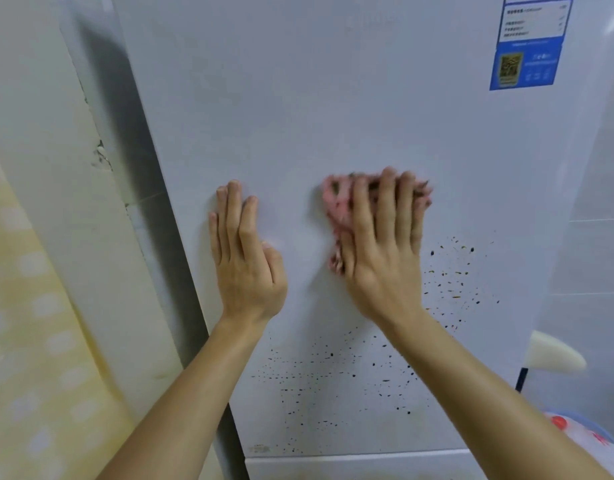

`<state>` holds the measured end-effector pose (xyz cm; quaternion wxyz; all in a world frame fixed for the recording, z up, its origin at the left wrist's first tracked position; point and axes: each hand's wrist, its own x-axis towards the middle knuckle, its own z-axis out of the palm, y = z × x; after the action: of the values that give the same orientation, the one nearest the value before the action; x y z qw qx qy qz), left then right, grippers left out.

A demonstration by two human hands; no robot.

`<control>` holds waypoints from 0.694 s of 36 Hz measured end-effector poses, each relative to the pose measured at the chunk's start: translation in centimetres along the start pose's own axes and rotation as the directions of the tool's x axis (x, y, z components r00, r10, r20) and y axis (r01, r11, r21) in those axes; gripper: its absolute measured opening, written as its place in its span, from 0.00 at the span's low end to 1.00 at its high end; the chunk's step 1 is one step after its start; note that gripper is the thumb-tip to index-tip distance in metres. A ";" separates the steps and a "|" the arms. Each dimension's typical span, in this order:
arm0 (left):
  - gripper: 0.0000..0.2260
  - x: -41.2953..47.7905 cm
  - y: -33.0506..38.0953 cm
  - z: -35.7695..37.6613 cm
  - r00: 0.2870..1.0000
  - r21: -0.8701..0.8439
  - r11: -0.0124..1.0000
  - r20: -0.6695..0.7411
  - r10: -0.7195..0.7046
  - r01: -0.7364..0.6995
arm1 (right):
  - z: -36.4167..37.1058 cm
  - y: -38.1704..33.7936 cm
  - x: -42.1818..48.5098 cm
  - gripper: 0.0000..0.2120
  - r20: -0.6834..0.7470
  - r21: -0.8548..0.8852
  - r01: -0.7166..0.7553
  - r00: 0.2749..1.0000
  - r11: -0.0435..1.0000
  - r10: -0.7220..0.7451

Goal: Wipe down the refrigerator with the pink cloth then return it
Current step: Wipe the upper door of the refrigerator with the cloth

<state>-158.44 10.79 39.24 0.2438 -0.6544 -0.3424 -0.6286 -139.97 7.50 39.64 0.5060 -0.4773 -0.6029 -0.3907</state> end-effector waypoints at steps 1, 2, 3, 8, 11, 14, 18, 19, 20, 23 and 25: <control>0.30 0.0 0.1 0.0 1.000 0.007 1.000 0.002 0.001 -0.001 | 0.2 0.1 -1.8 0.27 0.040 -0.006 0.052 0.998 0.999 -0.051; 0.29 0.0 0.2 -0.1 1.000 0.021 1.000 0.002 0.004 -0.004 | 0.3 0.3 -3.6 0.27 0.080 -0.017 0.096 0.992 0.995 -0.094; 0.30 0.1 0.4 -0.2 1.000 0.042 0.999 0.002 0.009 -0.009 | 0.4 0.7 -5.5 0.28 0.121 -0.030 0.134 0.984 0.991 -0.129; 0.32 1.1 2.2 -0.5 0.998 0.100 0.993 0.022 0.057 -0.059 | -0.2 3.3 -10.6 0.33 0.235 -0.049 0.270 0.939 0.962 -0.252; 0.31 1.5 2.9 -0.4 0.996 0.108 0.991 0.049 0.075 -0.080 | -0.7 4.2 -10.1 0.35 0.238 -0.049 0.268 0.939 0.962 -0.249; 0.29 1.0 2.9 -0.3 0.989 0.115 0.987 0.111 0.098 -0.110 | -0.9 4.4 -8.2 0.35 0.215 -0.051 0.204 0.958 0.978 -0.189; 0.29 -0.4 2.9 0.2 0.975 0.129 0.985 0.207 0.083 -0.111 | -1.7 5.5 -1.5 0.30 0.081 -0.056 0.083 0.994 0.995 -0.079; 0.30 -0.6 2.9 0.4 0.972 0.135 0.985 0.221 0.076 -0.108 | -2.0 5.8 0.4 0.29 0.037 -0.053 0.047 0.998 0.997 -0.045; 0.31 -0.7 2.8 0.6 0.971 0.140 0.984 0.227 0.072 -0.106 | -2.2 5.9 1.8 0.28 -0.001 -0.049 0.014 1.000 0.999 -0.014; 0.34 -0.8 3.0 1.1 0.973 0.165 0.981 0.220 0.069 -0.107 | -2.3 5.9 3.5 0.28 -0.064 -0.005 -0.053 0.997 0.999 0.052; 0.36 -0.9 3.1 1.4 0.976 0.191 0.976 0.210 0.065 -0.106 | -2.0 5.7 2.7 0.29 -0.080 0.036 -0.083 0.993 0.996 0.085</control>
<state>-155.15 9.74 38.61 0.2997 -0.7010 -0.3984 -0.5099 -134.02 7.44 42.64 0.5540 -0.4774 -0.5675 -0.3783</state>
